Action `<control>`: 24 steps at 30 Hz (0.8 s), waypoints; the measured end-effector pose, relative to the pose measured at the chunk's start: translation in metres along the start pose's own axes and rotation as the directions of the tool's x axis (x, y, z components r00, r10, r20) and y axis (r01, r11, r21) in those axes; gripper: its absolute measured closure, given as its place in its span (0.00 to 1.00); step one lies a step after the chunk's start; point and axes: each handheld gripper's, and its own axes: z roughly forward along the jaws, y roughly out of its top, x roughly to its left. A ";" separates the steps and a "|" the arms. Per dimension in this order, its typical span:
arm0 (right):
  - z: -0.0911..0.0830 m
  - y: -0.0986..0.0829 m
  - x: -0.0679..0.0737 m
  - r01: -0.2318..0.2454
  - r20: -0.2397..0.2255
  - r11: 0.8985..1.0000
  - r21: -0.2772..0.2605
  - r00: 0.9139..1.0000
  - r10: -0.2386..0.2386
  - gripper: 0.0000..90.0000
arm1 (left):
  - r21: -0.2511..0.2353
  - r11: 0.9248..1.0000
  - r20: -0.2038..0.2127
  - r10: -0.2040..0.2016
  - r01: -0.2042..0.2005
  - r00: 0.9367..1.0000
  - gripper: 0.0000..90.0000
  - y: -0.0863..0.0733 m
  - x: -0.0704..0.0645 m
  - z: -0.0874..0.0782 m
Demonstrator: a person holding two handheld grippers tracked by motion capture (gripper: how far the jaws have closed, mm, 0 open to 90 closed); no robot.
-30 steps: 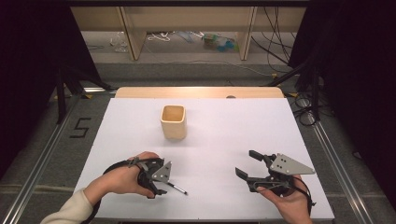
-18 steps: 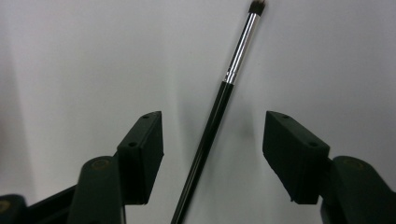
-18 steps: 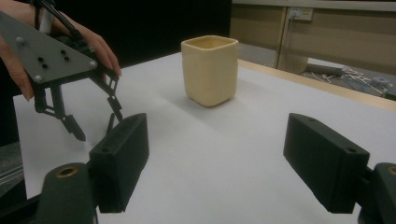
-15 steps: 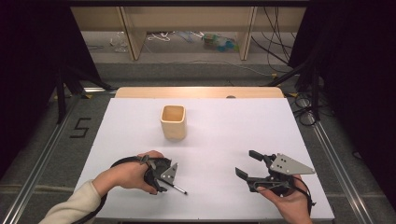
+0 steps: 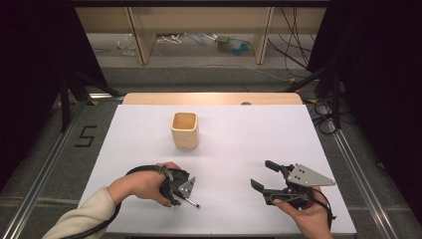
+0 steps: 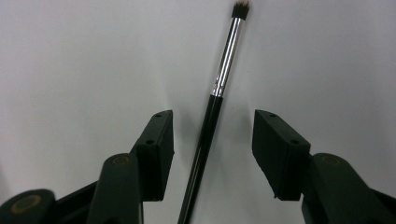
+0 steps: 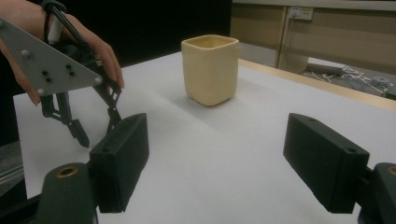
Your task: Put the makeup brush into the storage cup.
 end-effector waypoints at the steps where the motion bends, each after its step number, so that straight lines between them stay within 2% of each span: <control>1: 0.000 0.000 0.001 -0.021 -0.001 1.000 0.006 1.000 0.021 0.26 | 0.006 1.000 0.009 0.003 -0.003 1.000 0.56 0.001 0.001 0.001; 3: -0.001 0.000 0.001 -0.022 -0.006 1.000 0.015 1.000 0.022 0.26 | 0.008 1.000 0.015 0.004 -0.004 1.000 0.57 0.001 0.002 0.002; 6: -0.001 0.000 0.002 -0.020 -0.008 1.000 0.014 1.000 0.021 0.26 | 0.022 1.000 0.048 0.013 -0.014 0.999 0.60 0.000 0.003 0.004; 7: 0.000 0.000 0.000 -0.001 -0.004 1.000 0.000 1.000 0.001 0.26 | 0.022 1.000 0.048 0.013 -0.014 0.999 0.61 0.000 0.003 0.004; 11: 0.000 0.000 0.000 -0.001 -0.008 1.000 0.000 1.000 0.001 0.26 | 0.030 0.999 0.089 0.019 -0.022 0.996 0.65 0.000 0.005 0.005; 24: 0.000 0.000 0.000 0.004 -0.009 1.000 -0.001 1.000 -0.004 0.26 | 0.055 0.998 0.114 0.022 -0.028 0.993 0.83 0.000 0.011 0.005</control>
